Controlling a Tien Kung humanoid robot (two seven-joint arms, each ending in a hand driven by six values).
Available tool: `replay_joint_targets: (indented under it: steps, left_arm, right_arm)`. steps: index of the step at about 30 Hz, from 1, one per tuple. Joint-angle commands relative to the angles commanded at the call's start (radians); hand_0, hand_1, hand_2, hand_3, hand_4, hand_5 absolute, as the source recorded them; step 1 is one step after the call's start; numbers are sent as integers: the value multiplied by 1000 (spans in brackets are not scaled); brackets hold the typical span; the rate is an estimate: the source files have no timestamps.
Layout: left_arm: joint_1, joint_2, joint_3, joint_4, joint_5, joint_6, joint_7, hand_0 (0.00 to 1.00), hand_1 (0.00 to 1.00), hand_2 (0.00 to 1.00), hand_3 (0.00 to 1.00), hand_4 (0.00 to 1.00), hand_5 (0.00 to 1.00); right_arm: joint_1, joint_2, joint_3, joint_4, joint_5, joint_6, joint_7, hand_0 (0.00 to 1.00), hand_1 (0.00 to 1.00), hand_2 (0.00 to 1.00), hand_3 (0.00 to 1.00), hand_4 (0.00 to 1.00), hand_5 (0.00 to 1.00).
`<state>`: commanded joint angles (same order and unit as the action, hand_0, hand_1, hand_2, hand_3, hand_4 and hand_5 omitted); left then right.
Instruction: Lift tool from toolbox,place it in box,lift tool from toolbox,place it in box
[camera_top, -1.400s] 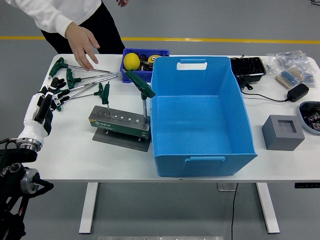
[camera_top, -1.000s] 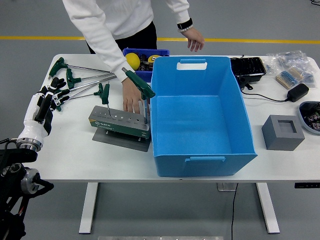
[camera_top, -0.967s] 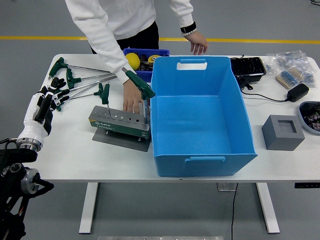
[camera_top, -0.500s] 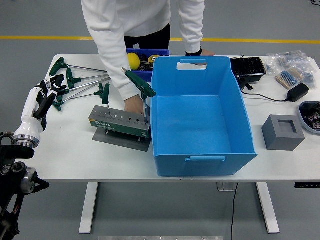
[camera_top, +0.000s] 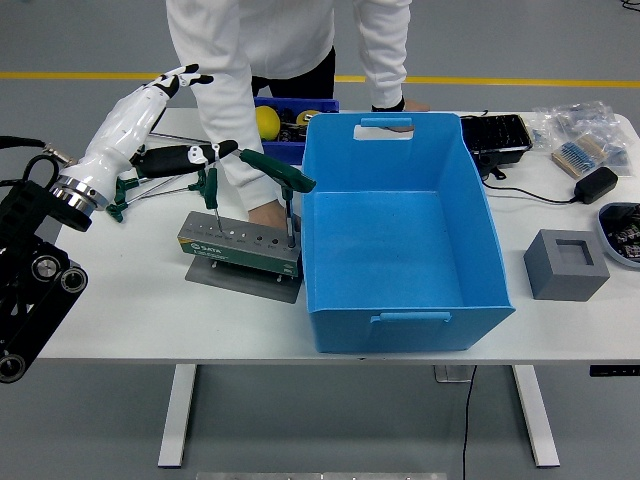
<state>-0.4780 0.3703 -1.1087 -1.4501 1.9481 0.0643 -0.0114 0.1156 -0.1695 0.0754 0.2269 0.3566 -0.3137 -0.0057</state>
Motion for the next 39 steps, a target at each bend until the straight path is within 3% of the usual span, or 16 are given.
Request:
replay_joint_targets:
  steps: [3, 6, 9, 12, 15, 16, 21, 22, 27, 28, 33, 34, 39]
  left_arm:
    - [-84, 23, 113, -4, 48, -55, 38, 960, 981, 998, 879, 998, 612]
    - [-155, 26, 215, 6, 54, -117, 72, 967, 986, 998, 885, 998, 604]
    - [-193, 17, 261, 17, 40, -176, 107, 967, 986, 998, 885, 998, 604]
    - [-221, 10, 293, 27, 37, -204, 118, 950, 968, 998, 885, 998, 596]
    - [-245, 1, 320, 47, 44, -210, 120, 950, 968, 998, 885, 998, 596]
    - [-255, 1, 332, 56, 46, -210, 120, 865, 889, 960, 874, 998, 596]
    - [-298, 4, 400, 106, 59, -200, 113, 865, 889, 960, 874, 998, 596]
    - [-304, 4, 412, 115, 61, -196, 110, 783, 773, 851, 844, 998, 598]
    - [-332, -2, 463, 163, 98, -186, 109, 783, 773, 851, 844, 998, 598]
    - [-337, -5, 469, 175, 105, -183, 110, 695, 632, 692, 732, 998, 613]
    - [-349, -15, 478, 208, 119, -154, 105, 695, 632, 692, 732, 998, 613]
    - [-350, -17, 478, 212, 121, -148, 105, 578, 467, 538, 632, 998, 625]
    - [-358, -20, 487, 229, 130, -113, 101, 578, 467, 538, 632, 998, 625]
  right_arm:
    - [0, 0, -1, 0, 7, -1, 2, 694, 665, 729, 556, 788, 687]
    - [2, -2, -4, 1, 12, -1, 3, 694, 666, 729, 556, 787, 687]
    - [5, -4, -11, 1, 24, 0, 7, 694, 666, 729, 556, 787, 687]
    - [7, -5, -14, 2, 31, 1, 9, 696, 666, 729, 555, 787, 687]
    - [8, -7, -14, 2, 30, 2, 9, 696, 666, 729, 555, 787, 687]
    - [9, -7, -12, 3, 25, 2, 8, 695, 666, 729, 555, 788, 688]
    - [10, -9, -4, 3, 10, 1, 4, 695, 666, 729, 555, 788, 688]
    - [10, -9, -3, 3, 9, 1, 3, 697, 666, 729, 556, 788, 686]
    - [10, -10, 1, 3, -1, 1, 1, 697, 666, 729, 556, 788, 686]
    - [10, -11, 2, 3, -4, 1, 0, 696, 666, 729, 557, 789, 687]
    - [12, -12, 5, 3, -8, 0, 0, 696, 666, 729, 557, 789, 687]
    - [12, -13, 4, 3, -7, 0, 0, 697, 667, 729, 556, 789, 687]
    - [14, -15, 4, 3, -7, -1, 1, 697, 667, 729, 556, 789, 687]
